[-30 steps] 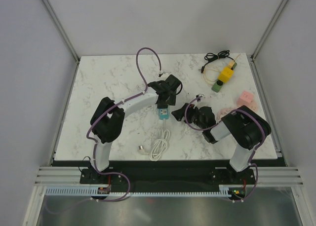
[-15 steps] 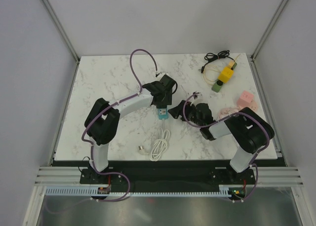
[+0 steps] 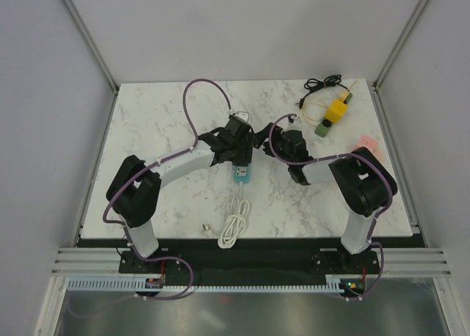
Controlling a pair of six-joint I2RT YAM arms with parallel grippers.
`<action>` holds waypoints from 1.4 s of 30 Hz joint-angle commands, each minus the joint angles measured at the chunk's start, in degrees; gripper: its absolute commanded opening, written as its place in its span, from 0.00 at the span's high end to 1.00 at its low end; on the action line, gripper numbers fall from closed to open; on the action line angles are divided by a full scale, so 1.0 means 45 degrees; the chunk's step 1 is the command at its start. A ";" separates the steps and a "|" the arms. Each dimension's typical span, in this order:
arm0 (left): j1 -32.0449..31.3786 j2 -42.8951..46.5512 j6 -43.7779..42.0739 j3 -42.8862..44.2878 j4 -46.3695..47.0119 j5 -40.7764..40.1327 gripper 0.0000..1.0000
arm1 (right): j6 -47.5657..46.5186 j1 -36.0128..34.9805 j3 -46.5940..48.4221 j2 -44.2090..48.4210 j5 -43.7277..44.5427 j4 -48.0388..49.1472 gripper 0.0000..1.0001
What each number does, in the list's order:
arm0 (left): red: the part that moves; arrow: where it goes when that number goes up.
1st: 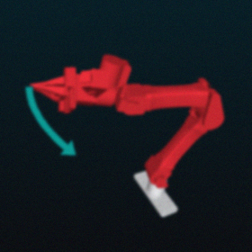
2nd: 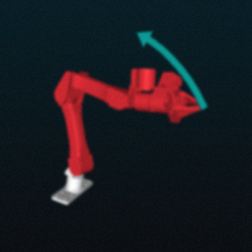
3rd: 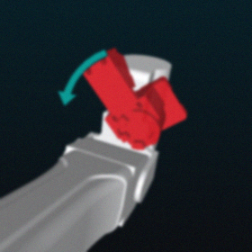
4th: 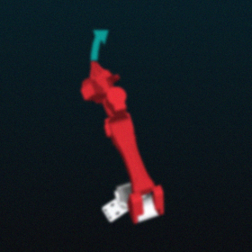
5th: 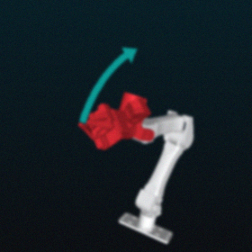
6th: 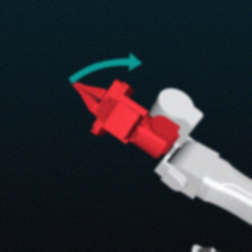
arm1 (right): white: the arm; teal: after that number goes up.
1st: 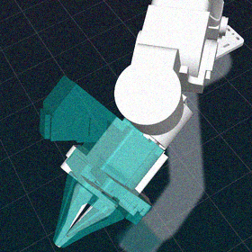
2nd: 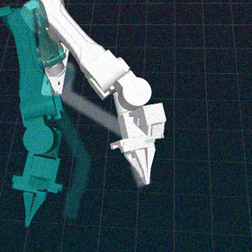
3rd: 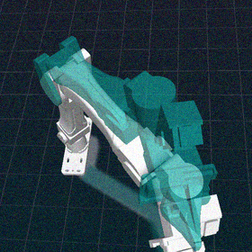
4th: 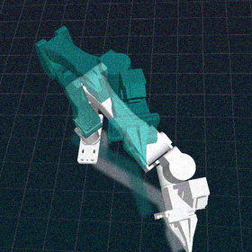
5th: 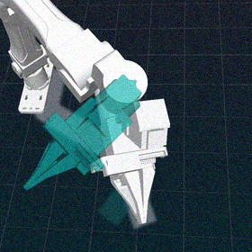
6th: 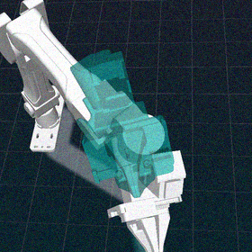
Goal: Pull the plug off the socket
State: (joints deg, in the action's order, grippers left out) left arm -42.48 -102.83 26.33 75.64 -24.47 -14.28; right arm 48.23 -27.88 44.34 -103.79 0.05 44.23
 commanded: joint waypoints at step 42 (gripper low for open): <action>-0.0052 0.3532 0.0301 -0.3036 0.4362 0.1671 0.98 | 0.2857 0.0882 -0.1121 -0.3577 -0.4095 0.5719 1.00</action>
State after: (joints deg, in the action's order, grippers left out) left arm -42.48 -93.47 25.28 62.54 -10.52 -7.29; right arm 62.33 -24.38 40.51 -118.26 -18.39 69.25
